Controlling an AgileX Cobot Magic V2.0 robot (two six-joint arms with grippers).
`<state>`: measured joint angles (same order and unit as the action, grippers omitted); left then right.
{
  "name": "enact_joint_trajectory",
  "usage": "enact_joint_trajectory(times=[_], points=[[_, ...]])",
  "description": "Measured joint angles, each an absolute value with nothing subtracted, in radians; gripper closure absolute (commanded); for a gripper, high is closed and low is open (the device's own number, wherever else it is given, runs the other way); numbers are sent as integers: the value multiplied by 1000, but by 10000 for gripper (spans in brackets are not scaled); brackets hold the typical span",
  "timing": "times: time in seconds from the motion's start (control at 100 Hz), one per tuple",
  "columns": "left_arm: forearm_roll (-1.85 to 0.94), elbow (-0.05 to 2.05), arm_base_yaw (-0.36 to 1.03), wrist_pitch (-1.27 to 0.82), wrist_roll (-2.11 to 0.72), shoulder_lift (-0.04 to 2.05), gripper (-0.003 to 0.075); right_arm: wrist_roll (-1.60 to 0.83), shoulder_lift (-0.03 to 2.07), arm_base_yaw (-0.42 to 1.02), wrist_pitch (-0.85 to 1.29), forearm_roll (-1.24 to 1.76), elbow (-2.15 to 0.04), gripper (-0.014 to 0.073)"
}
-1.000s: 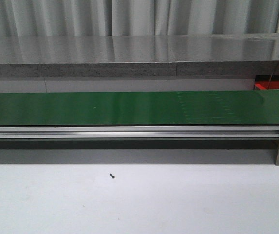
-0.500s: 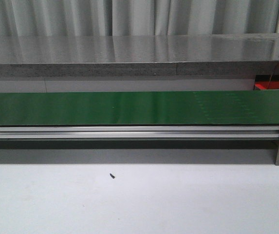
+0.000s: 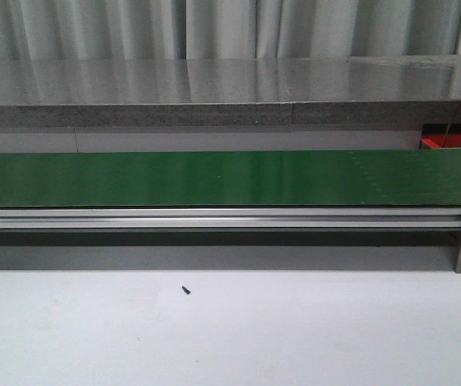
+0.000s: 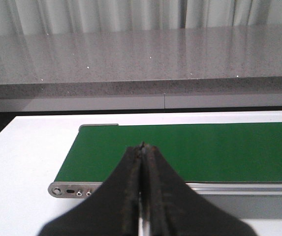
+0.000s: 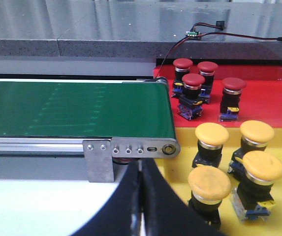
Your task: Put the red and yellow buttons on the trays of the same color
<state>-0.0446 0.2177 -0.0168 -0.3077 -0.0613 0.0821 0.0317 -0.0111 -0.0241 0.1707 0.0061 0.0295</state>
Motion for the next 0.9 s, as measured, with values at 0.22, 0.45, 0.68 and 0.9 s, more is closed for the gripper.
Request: enact_joint_trajectory(times=[0.22,0.45,0.68,0.9], points=[[7,61,-15,-195,-13,-6,740,32,-11,-24,171,6,29,662],[33,-4,-15,-145,30,-6,740,34,-11,-24,171,6,29,662],[42,-6,32,-31,38,-6,740,34,-11,-24,171,6,29,662],[73,-6,86,-29,38,-6,740,34,-11,-24,171,6,29,662]])
